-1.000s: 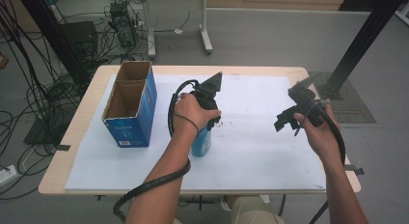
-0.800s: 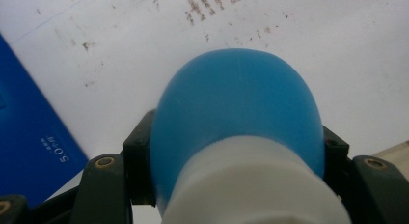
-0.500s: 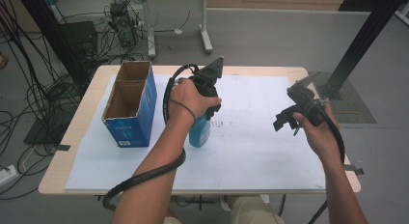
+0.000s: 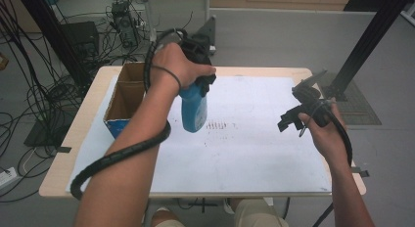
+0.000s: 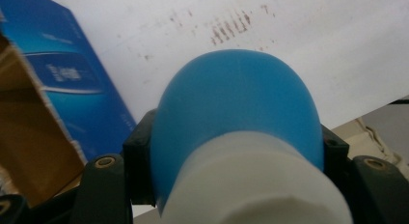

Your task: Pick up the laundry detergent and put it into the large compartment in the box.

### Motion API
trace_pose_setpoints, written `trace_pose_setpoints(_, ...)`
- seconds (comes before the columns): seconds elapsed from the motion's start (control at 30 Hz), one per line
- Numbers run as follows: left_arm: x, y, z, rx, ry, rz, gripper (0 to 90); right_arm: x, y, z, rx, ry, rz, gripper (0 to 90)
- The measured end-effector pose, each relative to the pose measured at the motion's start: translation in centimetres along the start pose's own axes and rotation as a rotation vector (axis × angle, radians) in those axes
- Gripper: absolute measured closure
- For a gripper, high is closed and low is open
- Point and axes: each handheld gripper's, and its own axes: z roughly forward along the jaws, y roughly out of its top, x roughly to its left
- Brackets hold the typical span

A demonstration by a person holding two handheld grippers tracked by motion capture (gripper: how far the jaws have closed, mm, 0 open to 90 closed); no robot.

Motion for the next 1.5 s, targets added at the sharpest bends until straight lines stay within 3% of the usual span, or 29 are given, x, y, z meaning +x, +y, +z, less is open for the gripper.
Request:
trace_pose_setpoints(0.23, 3.4, -0.6, -5.1, -0.032, 0.008, -0.081, 37.7, 0.2, 0.1, 0.0, 0.002, 0.001, 0.0, 8.2)
trace_pose_setpoints(0.3, 4.1, -0.8, -6.5, -0.043, 0.023, -0.109, 37.6, 0.3, 0.2, 0.0, 0.003, 0.001, 0.0, 8.2)
trace_pose_setpoints(0.33, 4.8, -0.9, -8.0, -0.047, 0.04, -0.129, 37.7, 0.4, 0.2, 0.0, 0.004, 0.0, -0.003, 8.2)
trace_pose_setpoints(0.4, 5.1, -0.9, -8.7, -0.052, 0.048, -0.143, 37.7, 0.4, 0.3, 0.0, 0.004, -0.001, -0.004, 8.2)
trace_pose_setpoints(0.53, 7.0, -1.3, -11.5, -0.071, 0.076, -0.217, 37.6, 0.7, 0.2, 0.0, 0.004, 0.002, -0.002, 8.2)
trace_pose_setpoints(1.03, 11.1, -2.2, -14.7, -0.089, 0.134, -0.391, 37.6, 0.0, -0.2, 0.1, 0.001, 0.009, 0.008, 8.2)
trace_pose_setpoints(1.23, 12.7, -2.6, -14.5, -0.086, 0.132, -0.444, 37.6, -0.2, -0.3, 0.3, 0.004, 0.012, 0.016, 8.2)
trace_pose_setpoints(1.5, 13.8, -2.3, -13.4, -0.063, 0.136, -0.474, 37.6, -0.4, -0.3, 0.3, 0.003, 0.013, 0.018, 8.2)
